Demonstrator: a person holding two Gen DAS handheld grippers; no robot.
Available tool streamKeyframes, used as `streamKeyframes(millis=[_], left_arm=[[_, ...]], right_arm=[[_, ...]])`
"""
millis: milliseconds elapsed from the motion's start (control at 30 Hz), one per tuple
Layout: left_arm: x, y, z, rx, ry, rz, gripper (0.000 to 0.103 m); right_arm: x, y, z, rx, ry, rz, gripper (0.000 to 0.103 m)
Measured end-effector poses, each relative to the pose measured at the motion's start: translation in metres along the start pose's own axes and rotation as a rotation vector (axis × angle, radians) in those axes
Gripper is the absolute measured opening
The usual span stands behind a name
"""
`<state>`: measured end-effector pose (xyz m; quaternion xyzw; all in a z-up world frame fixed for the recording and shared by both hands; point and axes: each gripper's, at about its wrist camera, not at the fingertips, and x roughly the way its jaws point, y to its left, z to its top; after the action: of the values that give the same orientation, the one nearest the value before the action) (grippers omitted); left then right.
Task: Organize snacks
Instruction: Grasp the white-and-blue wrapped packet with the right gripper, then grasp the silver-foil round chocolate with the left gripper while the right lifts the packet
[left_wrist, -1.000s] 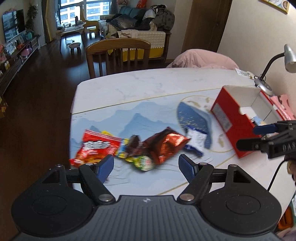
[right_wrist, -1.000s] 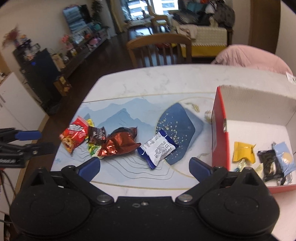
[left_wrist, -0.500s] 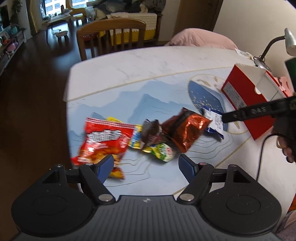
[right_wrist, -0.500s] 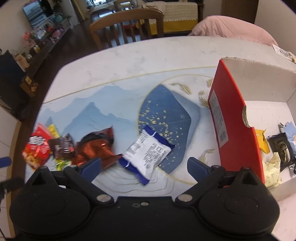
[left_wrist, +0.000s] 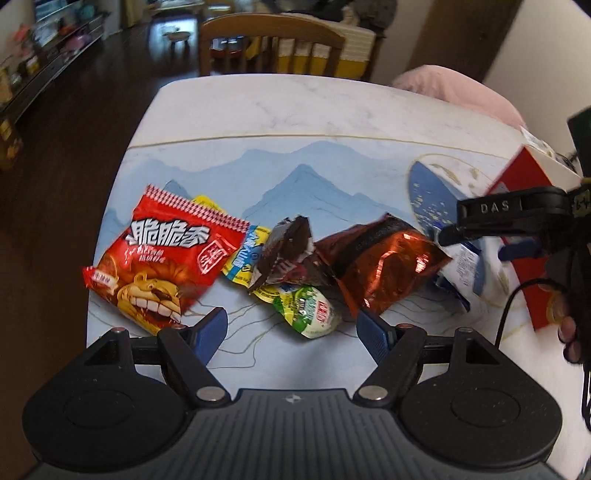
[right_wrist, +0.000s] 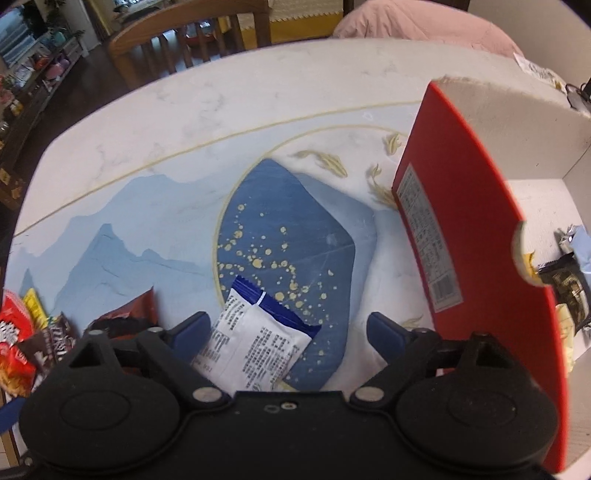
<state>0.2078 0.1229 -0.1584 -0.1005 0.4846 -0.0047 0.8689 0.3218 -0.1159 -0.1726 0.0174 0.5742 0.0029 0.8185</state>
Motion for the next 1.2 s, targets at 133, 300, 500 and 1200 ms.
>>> streamKeyframes(millis=[133,300,500,1200], left_arm=[[0.009,0.006,0.004,-0.109,0.011,0.027,0.077],[0.022,0.000,0.004,-0.112,0.028,0.051,0.076],[0.028,-0.004,0.005,-0.105,0.026,0.059,0.067],[0.008,0.007,-0.015,-0.143,0.044,0.026,0.018]], right_arm=[[0.004,0.007,0.000,-0.023,-0.008,-0.005,0.087],[0.007,0.015,-0.001,-0.061,0.005,0.002,0.083],[0.006,0.022,-0.007,-0.117,0.011,-0.022,0.079],[-0.024,-0.005,-0.040,-0.149,0.000,0.035,0.046]])
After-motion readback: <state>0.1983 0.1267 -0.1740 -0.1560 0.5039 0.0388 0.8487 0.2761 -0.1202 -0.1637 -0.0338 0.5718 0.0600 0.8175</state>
